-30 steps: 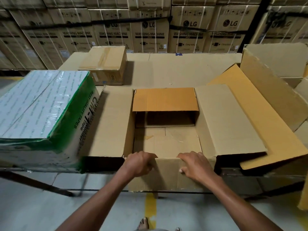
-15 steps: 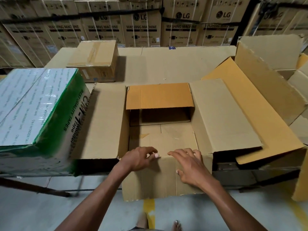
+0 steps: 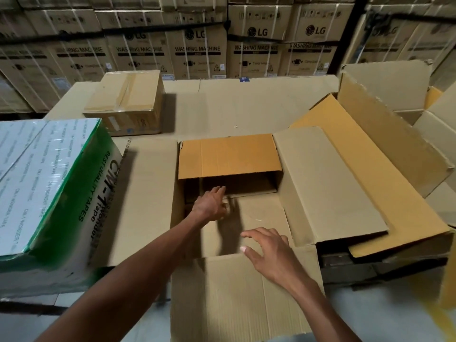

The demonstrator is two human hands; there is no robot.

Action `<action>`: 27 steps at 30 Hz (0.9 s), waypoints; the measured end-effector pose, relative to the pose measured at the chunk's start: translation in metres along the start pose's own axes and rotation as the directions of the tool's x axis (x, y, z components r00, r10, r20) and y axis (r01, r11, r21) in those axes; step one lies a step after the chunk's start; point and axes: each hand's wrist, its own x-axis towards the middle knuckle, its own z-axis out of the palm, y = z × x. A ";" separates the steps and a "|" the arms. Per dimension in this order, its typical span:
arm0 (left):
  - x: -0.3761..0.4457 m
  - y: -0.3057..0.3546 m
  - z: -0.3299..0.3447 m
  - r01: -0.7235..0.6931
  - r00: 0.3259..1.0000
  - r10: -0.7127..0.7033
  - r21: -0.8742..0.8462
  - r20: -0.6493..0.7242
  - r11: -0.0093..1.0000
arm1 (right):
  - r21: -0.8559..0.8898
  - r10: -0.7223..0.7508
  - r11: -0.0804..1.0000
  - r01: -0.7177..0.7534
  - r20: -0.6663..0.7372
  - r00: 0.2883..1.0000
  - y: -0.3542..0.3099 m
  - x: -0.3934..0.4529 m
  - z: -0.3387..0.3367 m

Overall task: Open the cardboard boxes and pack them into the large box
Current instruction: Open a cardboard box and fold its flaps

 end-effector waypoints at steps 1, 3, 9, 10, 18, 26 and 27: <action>0.004 -0.004 -0.002 0.022 0.999 -0.023 -0.027 -0.026 0.999 | 0.015 -0.004 1.000 0.004 0.007 1.000 -0.002 0.006 -0.003; 0.009 -0.009 -0.006 0.044 0.991 -0.056 -0.094 -0.123 0.995 | 0.025 -0.002 1.000 0.002 0.003 1.000 -0.002 0.021 -0.013; 0.014 -0.014 -0.032 -0.055 0.908 0.012 -0.091 -0.419 0.994 | 0.046 0.077 0.996 -0.077 -0.016 0.997 0.013 0.041 -0.034; 0.016 -0.014 -0.042 -0.068 0.887 0.024 -0.079 -0.461 0.994 | 0.065 0.072 0.995 -0.071 -0.017 0.997 0.014 0.042 -0.033; 0.059 -0.026 -0.121 -0.092 0.852 0.056 -0.043 -0.521 0.995 | 0.213 0.039 0.977 -0.031 -0.037 0.999 0.008 0.047 -0.015; 0.124 -0.047 -0.132 0.010 0.948 -0.014 -0.013 -0.318 1.000 | 0.332 0.124 0.941 -0.065 -0.160 0.979 0.023 0.038 -0.012; 0.129 -0.049 -0.128 0.020 0.954 -0.020 -0.003 -0.300 1.000 | 0.335 0.137 0.939 -0.076 -0.163 0.977 0.026 0.037 -0.012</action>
